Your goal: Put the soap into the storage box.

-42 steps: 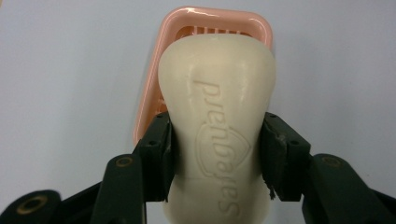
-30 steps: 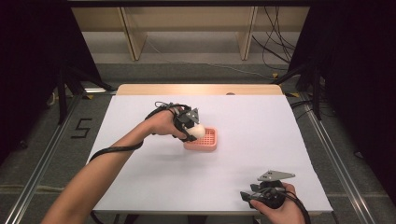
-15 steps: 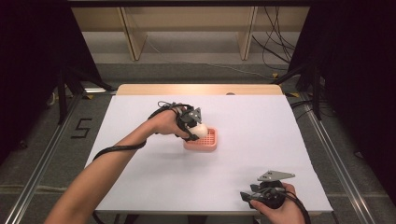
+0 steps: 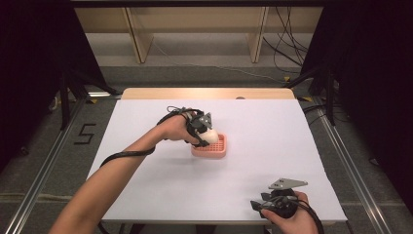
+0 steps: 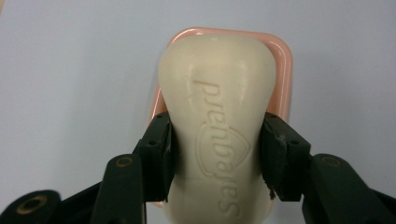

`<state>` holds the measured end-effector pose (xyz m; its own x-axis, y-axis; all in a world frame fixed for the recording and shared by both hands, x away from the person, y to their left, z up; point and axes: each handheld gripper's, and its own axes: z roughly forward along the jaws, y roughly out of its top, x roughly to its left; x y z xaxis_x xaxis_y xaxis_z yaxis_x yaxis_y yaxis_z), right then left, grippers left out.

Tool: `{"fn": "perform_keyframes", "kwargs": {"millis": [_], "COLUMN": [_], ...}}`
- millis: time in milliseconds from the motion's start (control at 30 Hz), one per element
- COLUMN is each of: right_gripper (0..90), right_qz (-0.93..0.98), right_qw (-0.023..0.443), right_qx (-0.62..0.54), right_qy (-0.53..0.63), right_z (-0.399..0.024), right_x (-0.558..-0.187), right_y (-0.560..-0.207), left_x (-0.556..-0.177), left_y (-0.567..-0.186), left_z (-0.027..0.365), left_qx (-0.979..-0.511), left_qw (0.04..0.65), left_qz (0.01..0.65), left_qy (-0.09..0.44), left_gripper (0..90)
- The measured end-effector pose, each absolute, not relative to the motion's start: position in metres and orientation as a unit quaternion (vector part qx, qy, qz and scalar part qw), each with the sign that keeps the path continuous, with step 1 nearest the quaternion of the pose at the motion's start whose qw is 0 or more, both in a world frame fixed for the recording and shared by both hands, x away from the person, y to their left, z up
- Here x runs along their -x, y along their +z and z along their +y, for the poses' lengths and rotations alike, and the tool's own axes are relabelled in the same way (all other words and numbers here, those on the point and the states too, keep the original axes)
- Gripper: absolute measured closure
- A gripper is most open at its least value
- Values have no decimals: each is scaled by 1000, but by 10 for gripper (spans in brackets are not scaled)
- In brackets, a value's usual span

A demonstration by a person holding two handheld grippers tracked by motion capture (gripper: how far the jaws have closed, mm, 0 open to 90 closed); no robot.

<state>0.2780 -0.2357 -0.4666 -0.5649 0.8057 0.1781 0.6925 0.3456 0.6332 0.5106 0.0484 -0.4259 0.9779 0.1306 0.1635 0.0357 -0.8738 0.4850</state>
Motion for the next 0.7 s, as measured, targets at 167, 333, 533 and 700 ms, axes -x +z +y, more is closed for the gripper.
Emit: {"fn": "perform_keyframes", "kwargs": {"millis": [167,333,533,700], "right_gripper": [481,481,481,481], "right_qz": [816,818,815,815], "right_qw": [82,89,82,82], "right_qx": [-459,-450,-458,-459], "right_qy": [341,347,344,345], "right_z": [-236,-236,-235,-235], "right_x": [-278,-279,-278,-278], "right_y": [-467,-469,-467,-467], "left_x": [-511,-513,-514,-516], "left_y": [-428,-430,-433,-436], "left_z": [47,45,44,42], "left_qx": [-964,-965,-966,-967], "left_qw": [244,242,237,234], "left_qz": [42,41,42,42], "left_qy": [94,96,96,96], "left_gripper": [495,495,495,495]}}
